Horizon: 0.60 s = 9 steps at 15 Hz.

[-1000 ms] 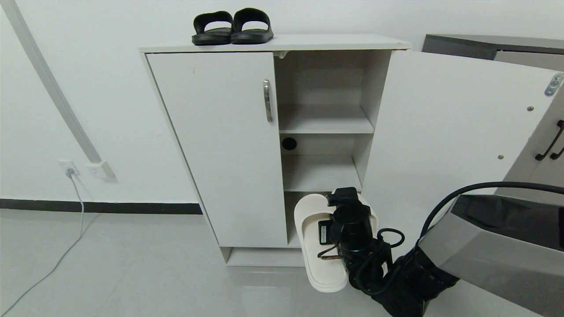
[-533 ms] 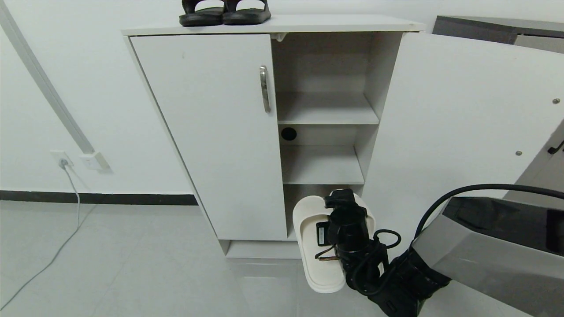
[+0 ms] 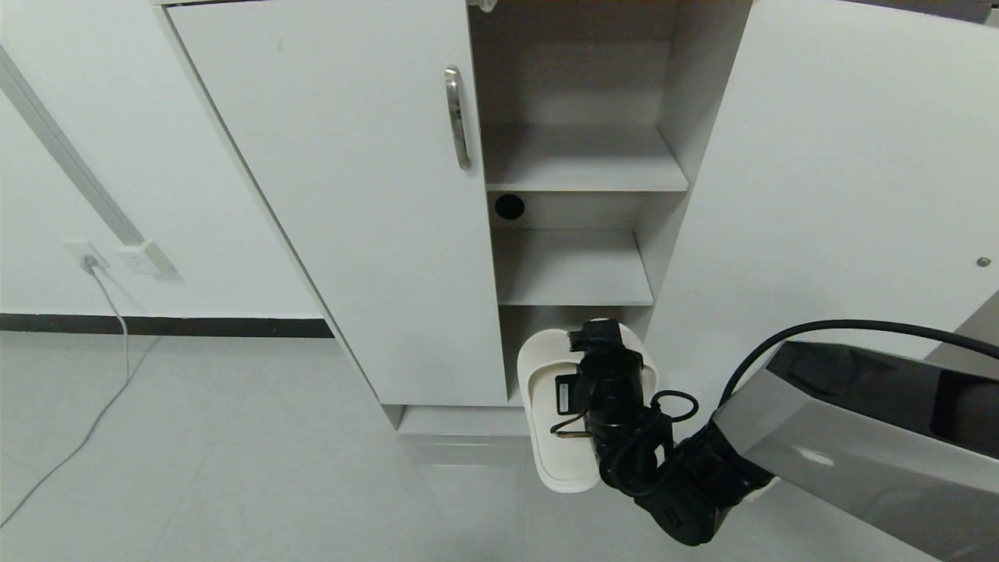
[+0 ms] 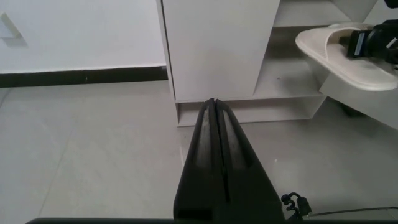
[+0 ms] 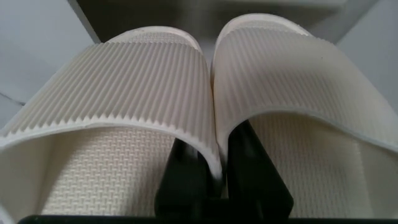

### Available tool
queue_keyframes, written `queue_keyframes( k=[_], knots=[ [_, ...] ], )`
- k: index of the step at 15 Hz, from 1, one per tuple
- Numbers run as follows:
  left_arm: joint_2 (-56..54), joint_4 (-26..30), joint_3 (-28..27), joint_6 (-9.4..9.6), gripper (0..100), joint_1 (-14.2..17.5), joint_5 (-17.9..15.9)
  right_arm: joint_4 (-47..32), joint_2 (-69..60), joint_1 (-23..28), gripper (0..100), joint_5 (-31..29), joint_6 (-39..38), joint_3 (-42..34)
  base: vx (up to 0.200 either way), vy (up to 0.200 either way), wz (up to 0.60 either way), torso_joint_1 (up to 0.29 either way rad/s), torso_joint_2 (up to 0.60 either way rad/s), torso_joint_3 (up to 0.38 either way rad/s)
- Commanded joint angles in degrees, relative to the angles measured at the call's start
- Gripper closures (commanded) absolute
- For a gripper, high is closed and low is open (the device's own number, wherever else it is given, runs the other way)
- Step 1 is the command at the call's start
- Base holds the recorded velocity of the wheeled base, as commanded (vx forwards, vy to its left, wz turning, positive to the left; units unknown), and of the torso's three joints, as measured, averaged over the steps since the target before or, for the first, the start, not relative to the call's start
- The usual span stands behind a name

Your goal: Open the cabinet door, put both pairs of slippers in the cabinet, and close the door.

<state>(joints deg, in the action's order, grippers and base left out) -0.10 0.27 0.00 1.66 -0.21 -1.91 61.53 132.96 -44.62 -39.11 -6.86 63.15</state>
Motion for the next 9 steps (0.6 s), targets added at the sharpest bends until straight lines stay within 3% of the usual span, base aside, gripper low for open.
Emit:
queue_keyframes(
  k=[1,3,9],
  knots=[
    [0.1,0.0,0.0,0.01,100,0.0,0.0,6.0,0.8,0.0,100,-0.4,4.1,-0.1,0.000,0.000,0.00,0.000,0.00,0.000],
    [0.1,-0.1,0.0,0.01,100,0.0,0.0,17.0,2.6,0.2,100,-1.5,10.6,-0.4,0.000,0.000,0.00,0.000,0.00,0.000],
    [0.1,0.0,0.0,0.10,100,0.0,0.0,13.4,2.7,1.0,100,-1.8,9.3,-0.1,0.000,0.000,0.00,0.000,0.00,0.000]
  ],
)
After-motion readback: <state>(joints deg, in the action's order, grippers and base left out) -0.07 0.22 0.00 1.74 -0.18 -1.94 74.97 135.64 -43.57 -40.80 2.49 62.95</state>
